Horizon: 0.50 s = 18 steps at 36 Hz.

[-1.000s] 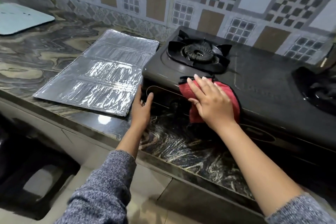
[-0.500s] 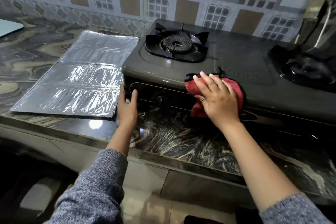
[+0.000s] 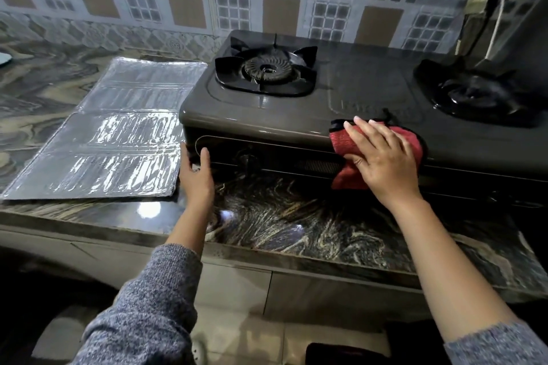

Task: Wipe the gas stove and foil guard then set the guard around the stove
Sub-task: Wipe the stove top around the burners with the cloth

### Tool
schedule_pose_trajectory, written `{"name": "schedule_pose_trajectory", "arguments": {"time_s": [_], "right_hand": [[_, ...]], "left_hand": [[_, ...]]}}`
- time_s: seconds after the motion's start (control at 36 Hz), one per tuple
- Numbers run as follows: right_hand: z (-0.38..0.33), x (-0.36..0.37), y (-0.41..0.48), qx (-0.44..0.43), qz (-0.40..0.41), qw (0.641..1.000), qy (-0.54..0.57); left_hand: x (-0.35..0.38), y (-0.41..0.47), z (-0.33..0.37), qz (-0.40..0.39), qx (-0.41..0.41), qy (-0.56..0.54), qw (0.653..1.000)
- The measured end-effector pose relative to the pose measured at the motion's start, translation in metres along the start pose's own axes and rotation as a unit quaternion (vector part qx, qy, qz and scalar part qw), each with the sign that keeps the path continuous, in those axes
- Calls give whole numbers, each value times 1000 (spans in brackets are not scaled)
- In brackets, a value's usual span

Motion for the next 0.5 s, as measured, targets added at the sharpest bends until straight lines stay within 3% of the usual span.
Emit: {"name": "schedule_pose_trajectory", "arguments": {"time_s": [0.14, 0.5], "right_hand": [[24, -2, -8, 9, 3, 998, 55], [21, -5, -2, 166, 150, 949, 222]], "left_hand": [[-3, -1, 1, 7, -17, 36, 999], [-11, -19, 21, 3, -10, 34, 999]]}}
Point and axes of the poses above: each hand's wrist, its own y-axis towards the middle knuckle, its own x-axis out of the palm, z = x × y, the point moved 2 cm from there along y, towards the middle knuckle, and after that the axes turned 10 degrees about -y, right-handed, at the moved point
